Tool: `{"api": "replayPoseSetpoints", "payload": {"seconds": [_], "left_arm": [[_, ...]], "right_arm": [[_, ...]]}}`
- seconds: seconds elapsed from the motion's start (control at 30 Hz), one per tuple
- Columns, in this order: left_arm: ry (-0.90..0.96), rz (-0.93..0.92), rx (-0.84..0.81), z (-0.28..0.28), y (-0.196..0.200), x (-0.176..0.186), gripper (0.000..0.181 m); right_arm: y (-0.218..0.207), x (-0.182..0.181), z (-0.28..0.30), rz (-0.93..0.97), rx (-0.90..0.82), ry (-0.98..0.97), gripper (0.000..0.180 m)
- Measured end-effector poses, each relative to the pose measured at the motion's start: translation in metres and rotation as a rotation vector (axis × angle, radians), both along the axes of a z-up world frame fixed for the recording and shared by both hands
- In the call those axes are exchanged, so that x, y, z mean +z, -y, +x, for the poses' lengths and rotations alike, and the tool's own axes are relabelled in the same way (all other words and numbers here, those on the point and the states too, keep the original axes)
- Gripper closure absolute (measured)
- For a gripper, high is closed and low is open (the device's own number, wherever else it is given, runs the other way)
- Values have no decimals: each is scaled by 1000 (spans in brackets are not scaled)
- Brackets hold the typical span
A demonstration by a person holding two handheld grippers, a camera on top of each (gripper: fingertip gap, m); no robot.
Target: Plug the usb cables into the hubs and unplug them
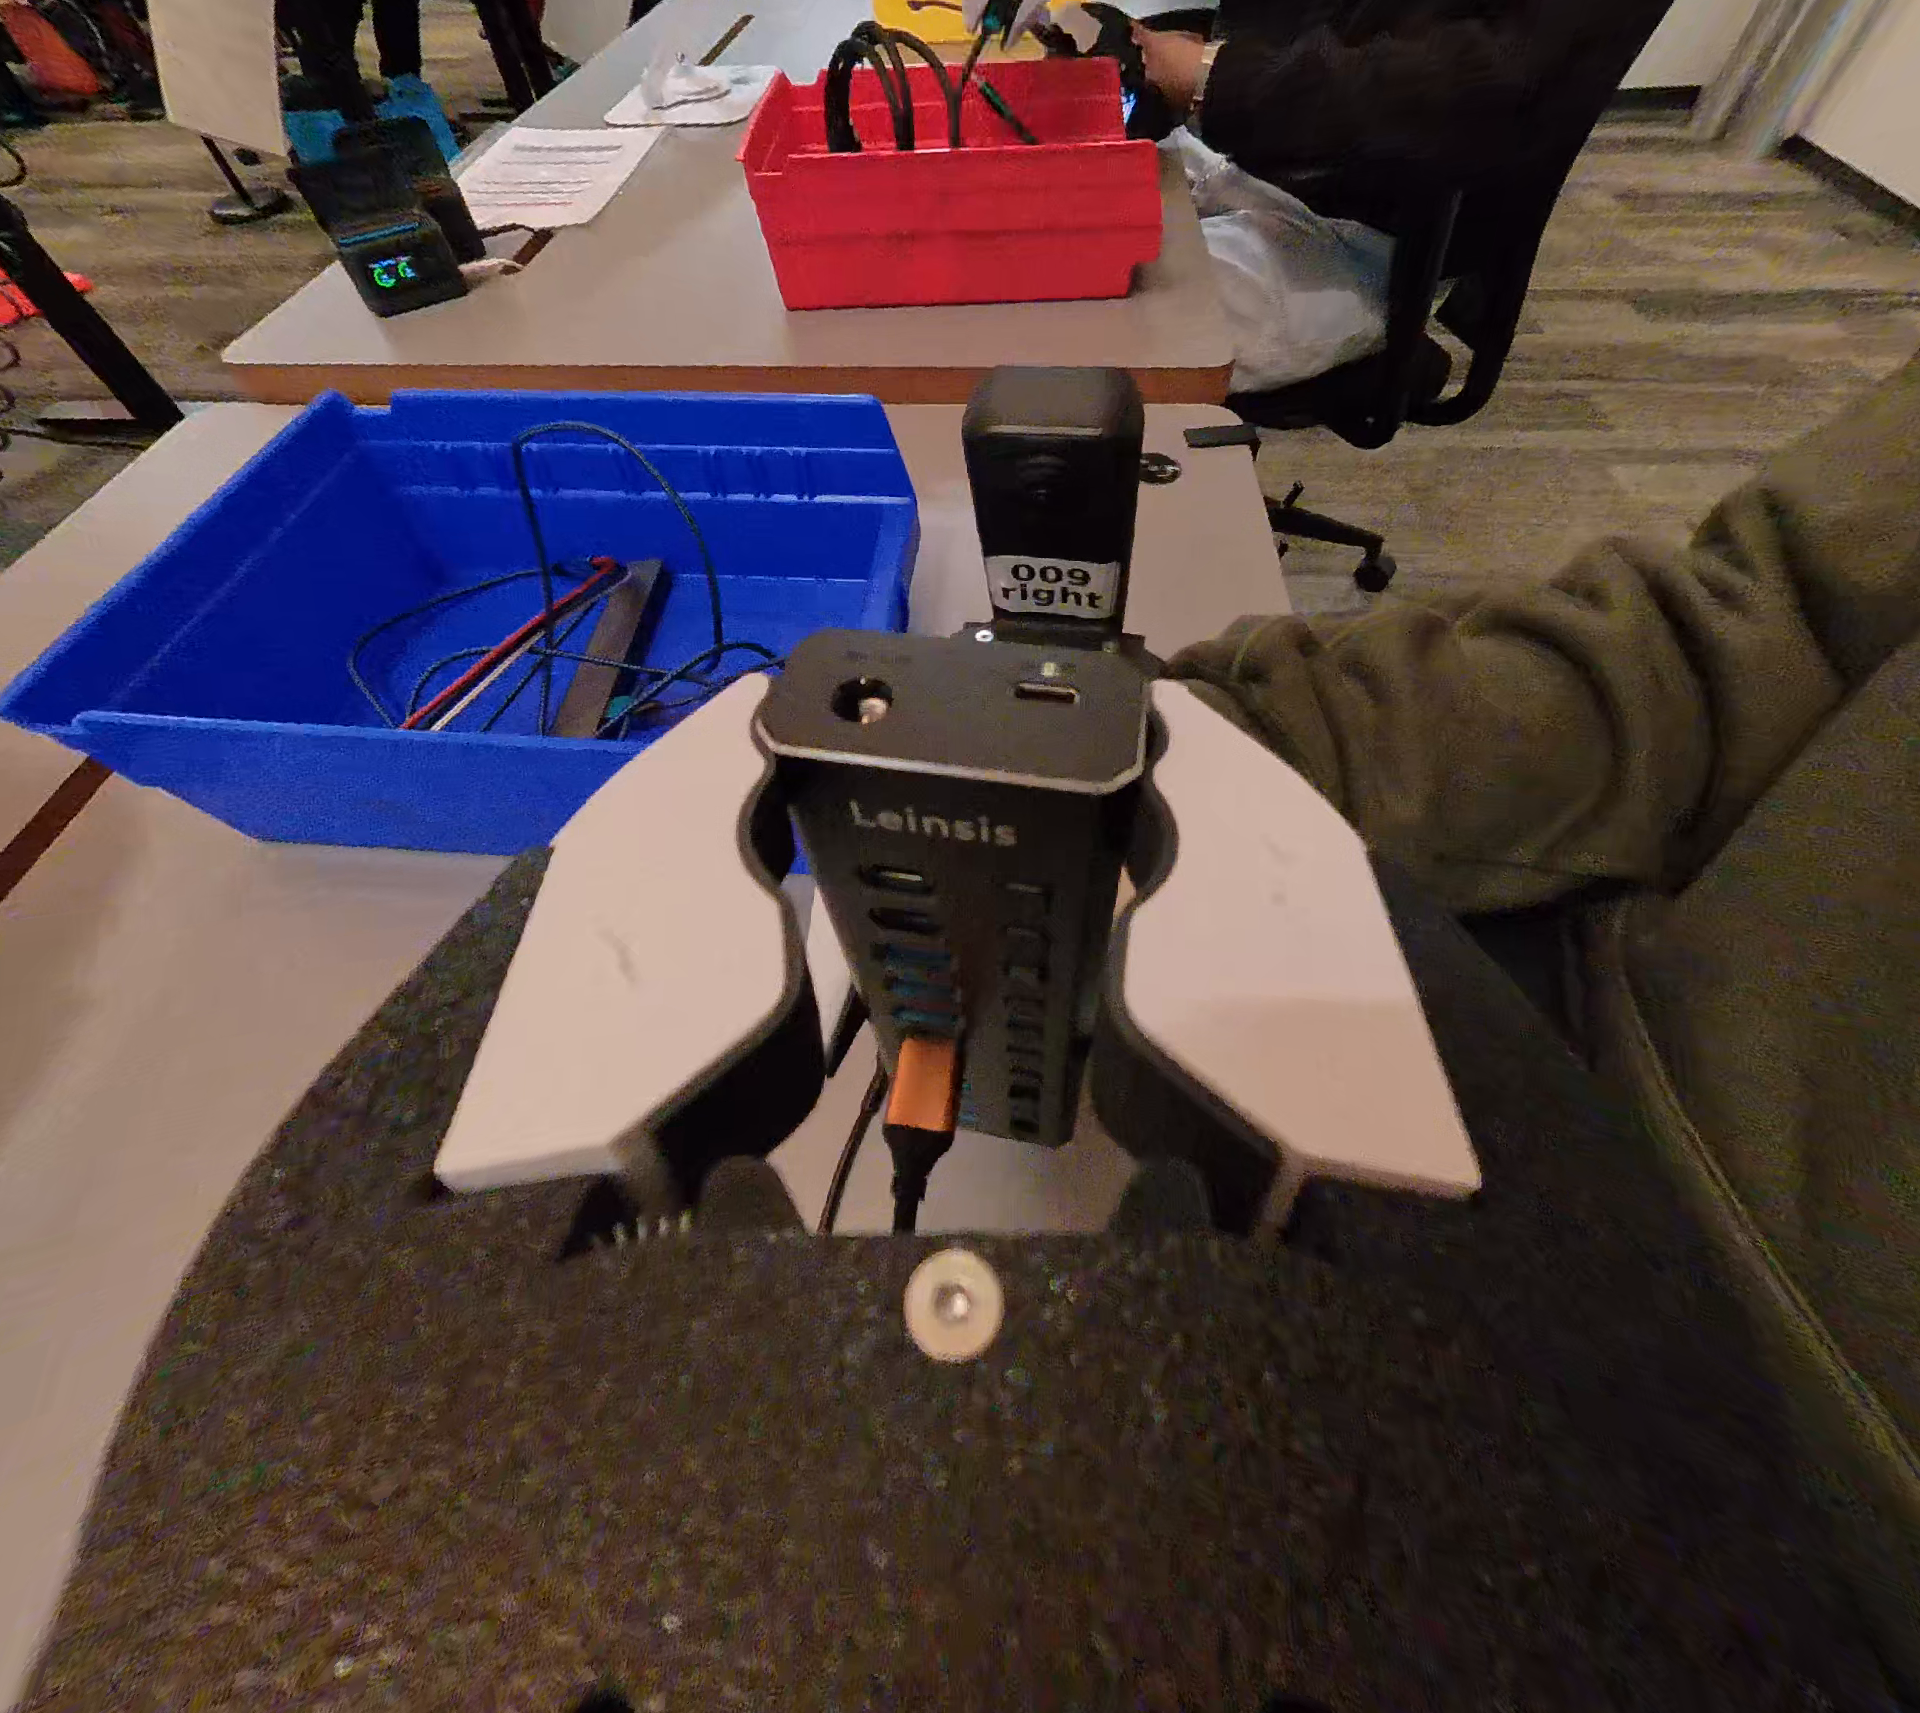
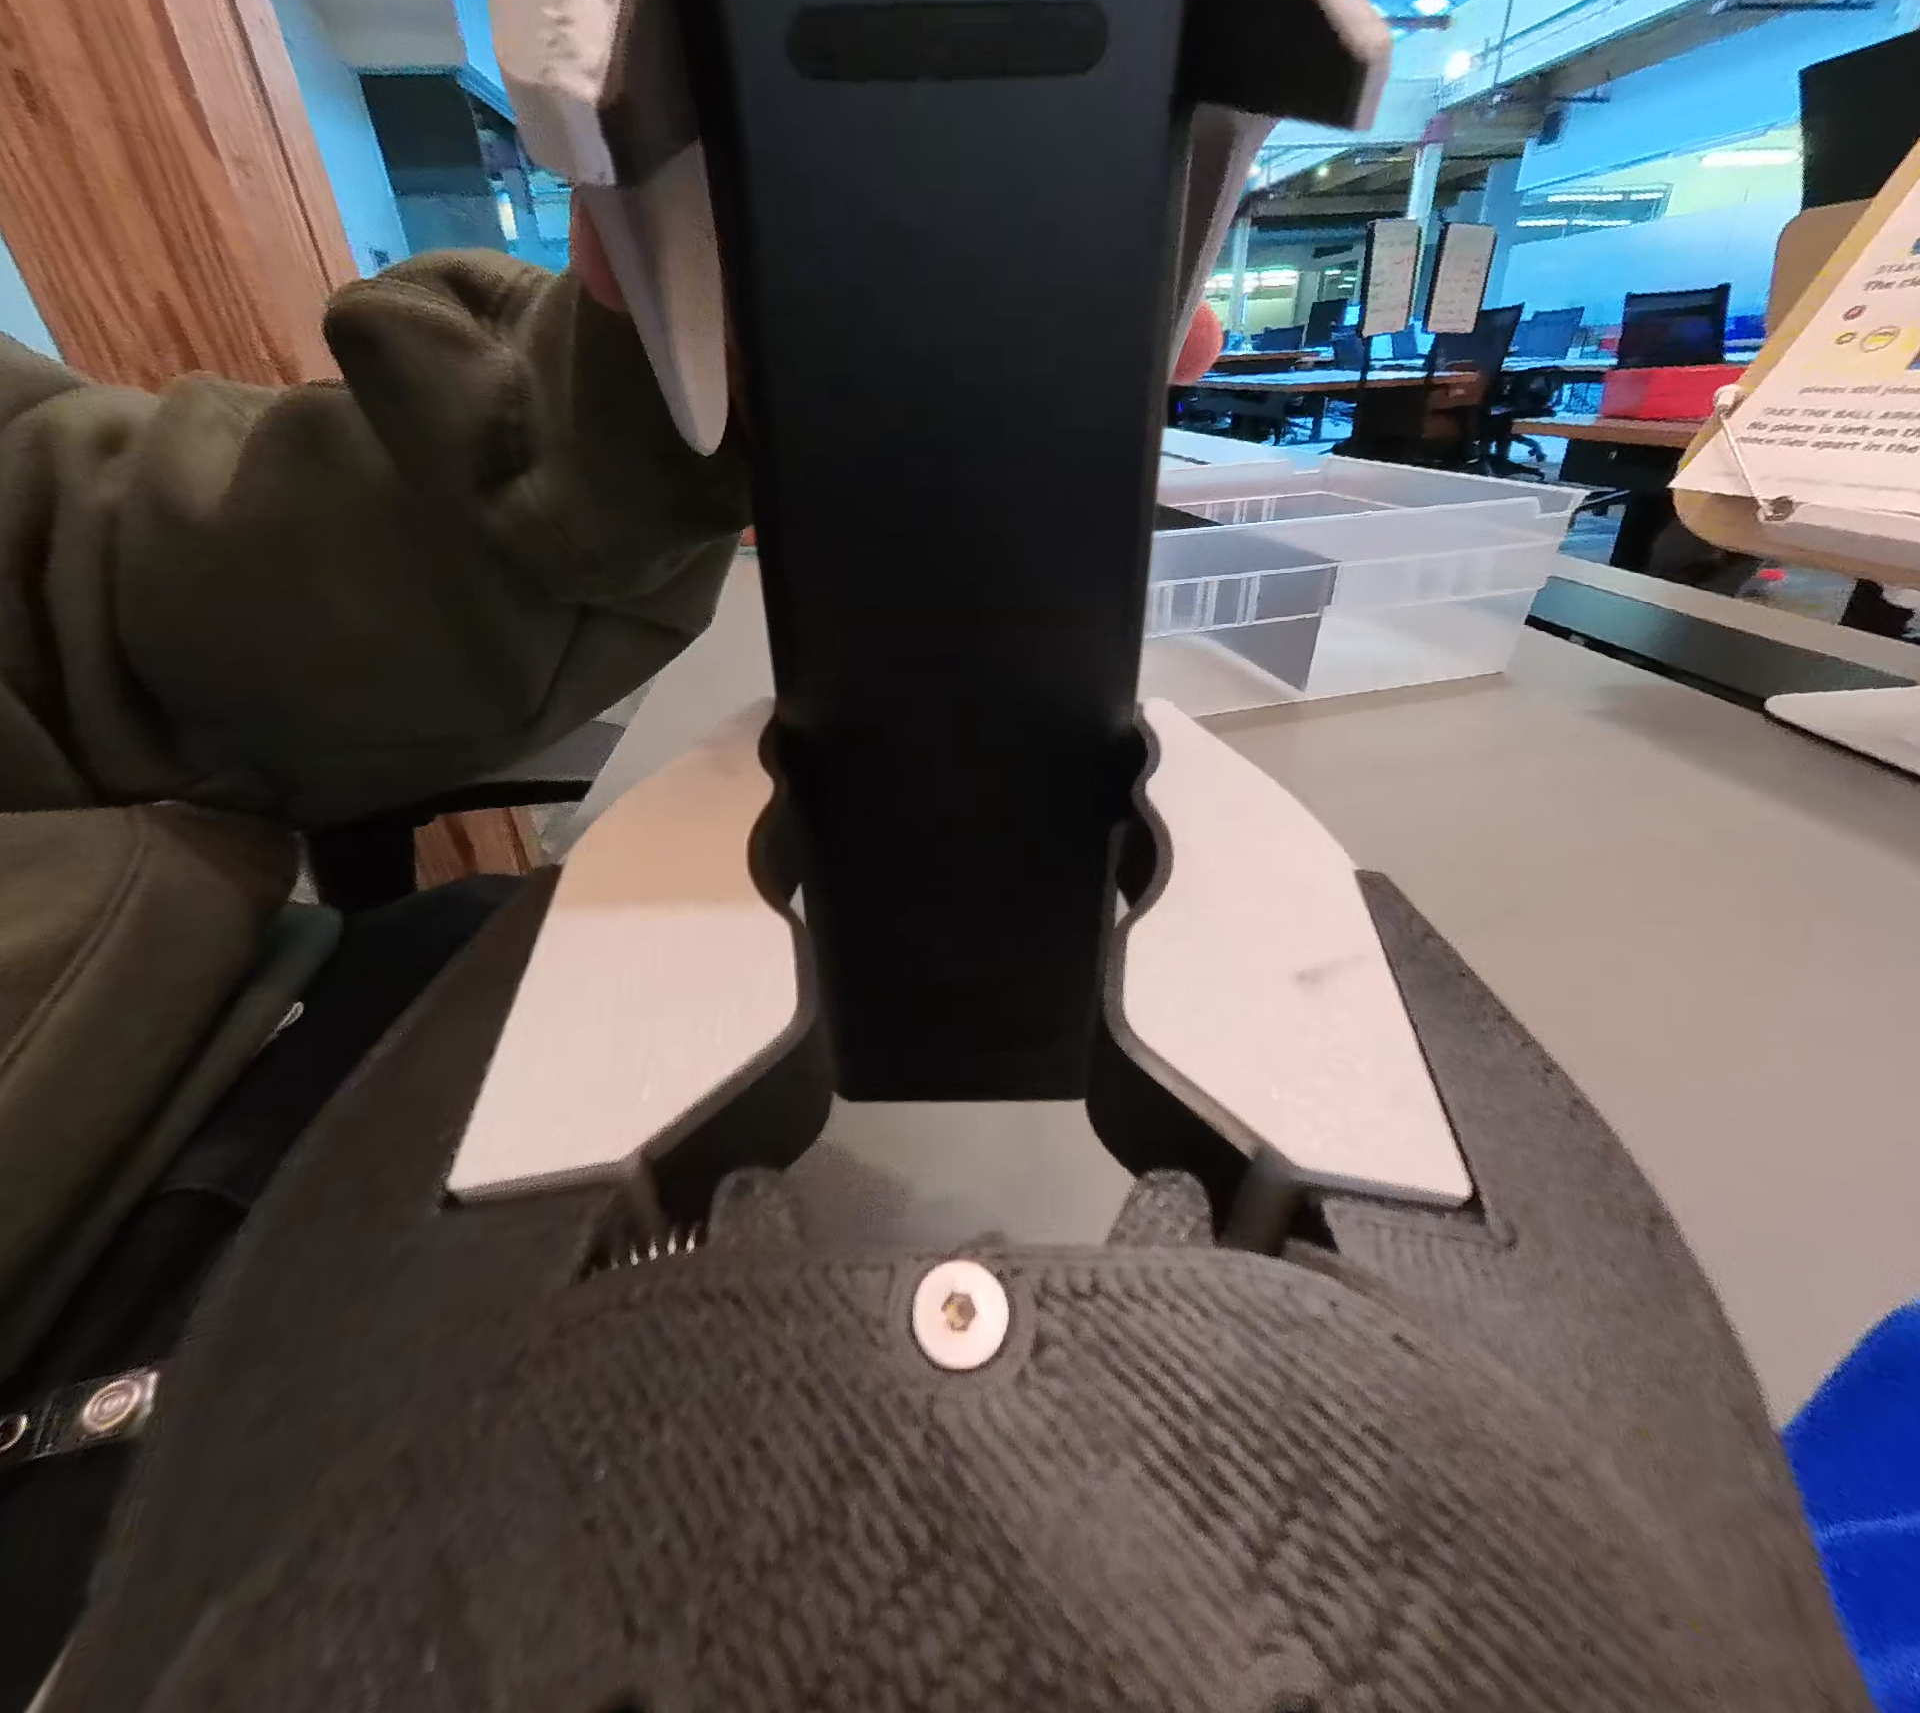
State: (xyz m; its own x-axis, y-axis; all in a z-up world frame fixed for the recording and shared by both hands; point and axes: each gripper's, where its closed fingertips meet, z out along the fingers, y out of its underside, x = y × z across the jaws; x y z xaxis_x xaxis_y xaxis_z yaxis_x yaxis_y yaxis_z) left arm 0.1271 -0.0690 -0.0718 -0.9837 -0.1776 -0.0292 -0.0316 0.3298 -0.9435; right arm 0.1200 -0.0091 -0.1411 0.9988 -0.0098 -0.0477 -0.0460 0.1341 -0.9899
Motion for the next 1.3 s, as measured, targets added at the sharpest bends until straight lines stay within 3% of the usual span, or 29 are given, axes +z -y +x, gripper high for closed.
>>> {"api": "replayPoseSetpoints", "payload": {"seconds": [0.6, 0.83, 1.0, 1.07, 1.2, 1.3], "left_arm": [[22, 83, -18, 0, -7, -7, 119], [-12, 22, -31, 2, -9, -1, 118], [2, 97, -5, 4, -2, -15, 96], [29, 131, 13, 5, -4, -21, 95], [56, -3, 73, 0, -20, 7, 95], [99, -13, 190, -5, -57, 16, 109]], "right_arm": [[-8, -8, 4, -76, -64, 21, 120], [-2, -3, 5, -29, -64, 4, 118], [1, 0, 5, -2, -51, -16, 118], [4, 3, 6, 25, -50, -37, 118], [12, 5, 9, 51, -70, -56, 118], [21, 6, 12, 45, -102, -50, 118]]}}
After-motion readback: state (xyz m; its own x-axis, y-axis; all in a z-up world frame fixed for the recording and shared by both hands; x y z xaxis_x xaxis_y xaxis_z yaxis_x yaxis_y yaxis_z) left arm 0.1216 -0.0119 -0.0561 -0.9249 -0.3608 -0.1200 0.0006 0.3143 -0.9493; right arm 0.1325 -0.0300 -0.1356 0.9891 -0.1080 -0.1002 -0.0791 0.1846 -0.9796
